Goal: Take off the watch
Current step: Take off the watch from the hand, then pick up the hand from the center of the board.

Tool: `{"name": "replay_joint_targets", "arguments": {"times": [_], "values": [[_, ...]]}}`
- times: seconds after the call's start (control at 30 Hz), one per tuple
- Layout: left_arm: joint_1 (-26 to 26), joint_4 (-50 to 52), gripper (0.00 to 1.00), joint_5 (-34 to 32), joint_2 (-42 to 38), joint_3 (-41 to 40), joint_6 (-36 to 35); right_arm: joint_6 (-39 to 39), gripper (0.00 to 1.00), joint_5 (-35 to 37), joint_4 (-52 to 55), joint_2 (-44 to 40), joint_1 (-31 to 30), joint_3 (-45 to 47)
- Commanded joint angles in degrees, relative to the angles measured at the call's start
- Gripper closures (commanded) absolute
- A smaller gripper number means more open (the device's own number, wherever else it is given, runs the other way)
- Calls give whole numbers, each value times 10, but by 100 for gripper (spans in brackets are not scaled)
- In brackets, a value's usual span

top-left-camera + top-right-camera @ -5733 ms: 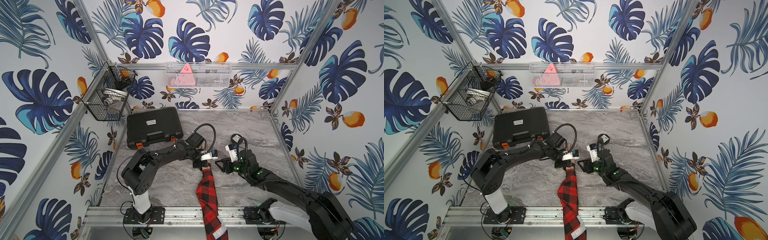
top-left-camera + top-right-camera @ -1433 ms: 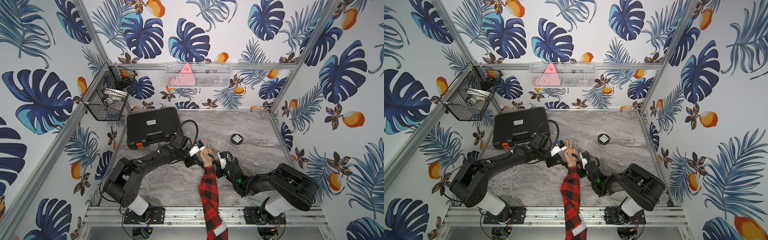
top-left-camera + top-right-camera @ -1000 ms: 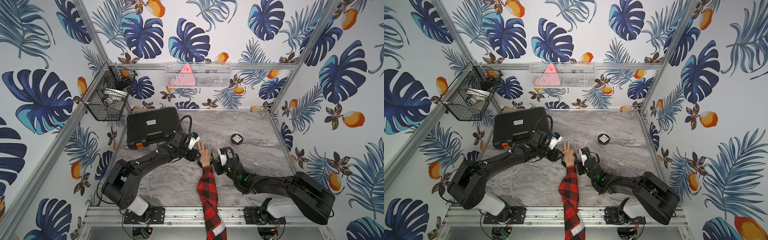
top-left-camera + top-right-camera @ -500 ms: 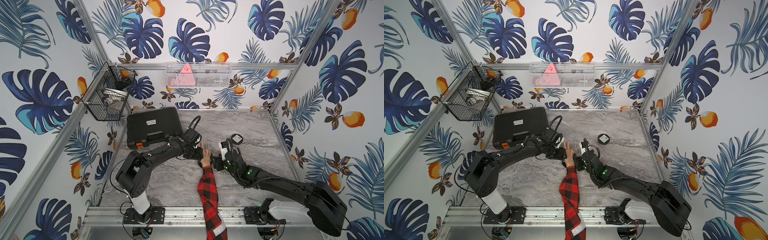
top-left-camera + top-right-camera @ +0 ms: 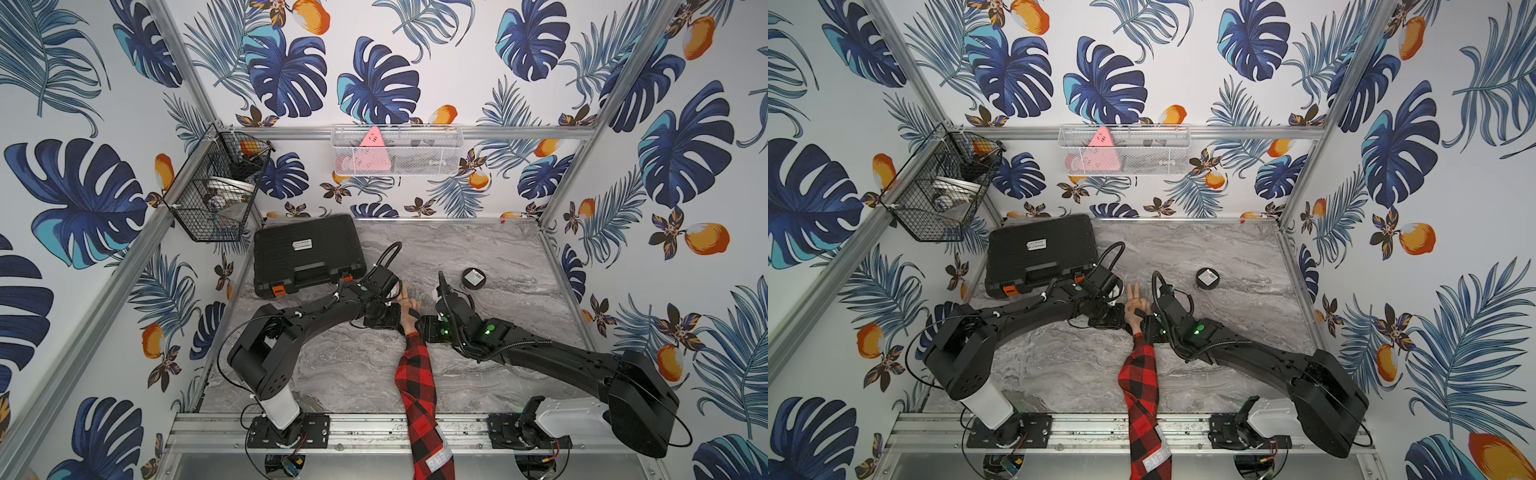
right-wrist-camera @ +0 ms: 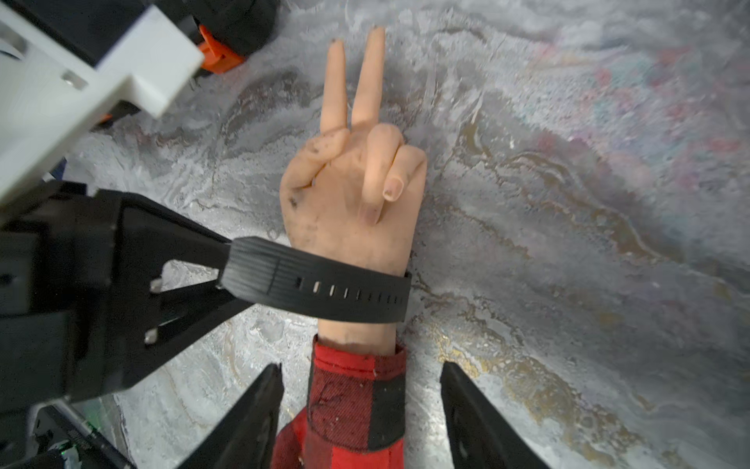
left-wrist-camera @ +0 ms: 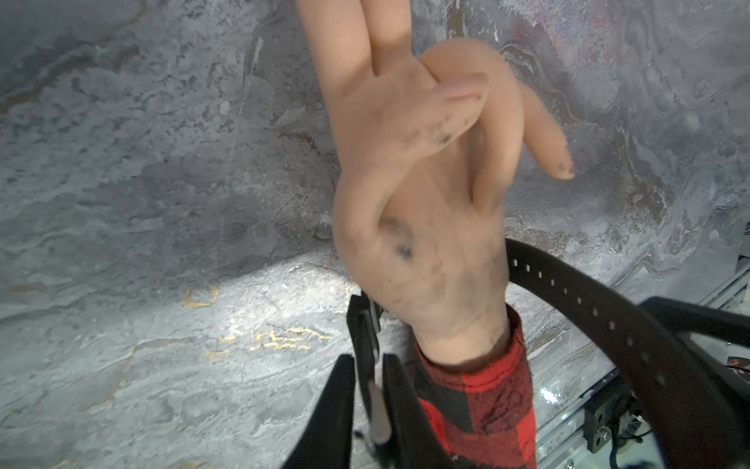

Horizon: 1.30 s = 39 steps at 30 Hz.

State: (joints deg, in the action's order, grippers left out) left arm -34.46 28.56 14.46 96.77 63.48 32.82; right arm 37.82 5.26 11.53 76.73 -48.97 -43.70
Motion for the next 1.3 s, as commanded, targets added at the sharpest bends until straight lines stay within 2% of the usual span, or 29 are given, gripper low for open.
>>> {"name": "replay_joint_targets", "arguments": {"times": [0.0,0.07,0.23,0.57,0.7,0.87,0.97,1.07,1.27], "values": [[1,-34,94,22,-8,-9,4,27,31,-31,36,29,-5,-20],[1,-55,100,39,-14,-20,8,27,26,-35,40,50,-8,-33],[1,-88,100,65,-22,-38,19,37,23,-42,35,99,-12,-52],[0,-105,100,72,-42,-57,17,52,29,-60,16,173,-14,-65],[0,-109,100,75,-43,-61,18,52,37,-59,17,171,-14,-65],[2,-87,100,55,-44,-54,2,55,60,-49,18,152,-14,-56],[11,-62,100,36,-42,-42,-20,46,68,-29,36,141,-13,-61],[38,-42,100,19,-48,-39,-34,43,73,-10,49,128,-11,-64],[107,-4,100,4,-63,-37,-69,46,75,7,47,102,-4,-49]]}}
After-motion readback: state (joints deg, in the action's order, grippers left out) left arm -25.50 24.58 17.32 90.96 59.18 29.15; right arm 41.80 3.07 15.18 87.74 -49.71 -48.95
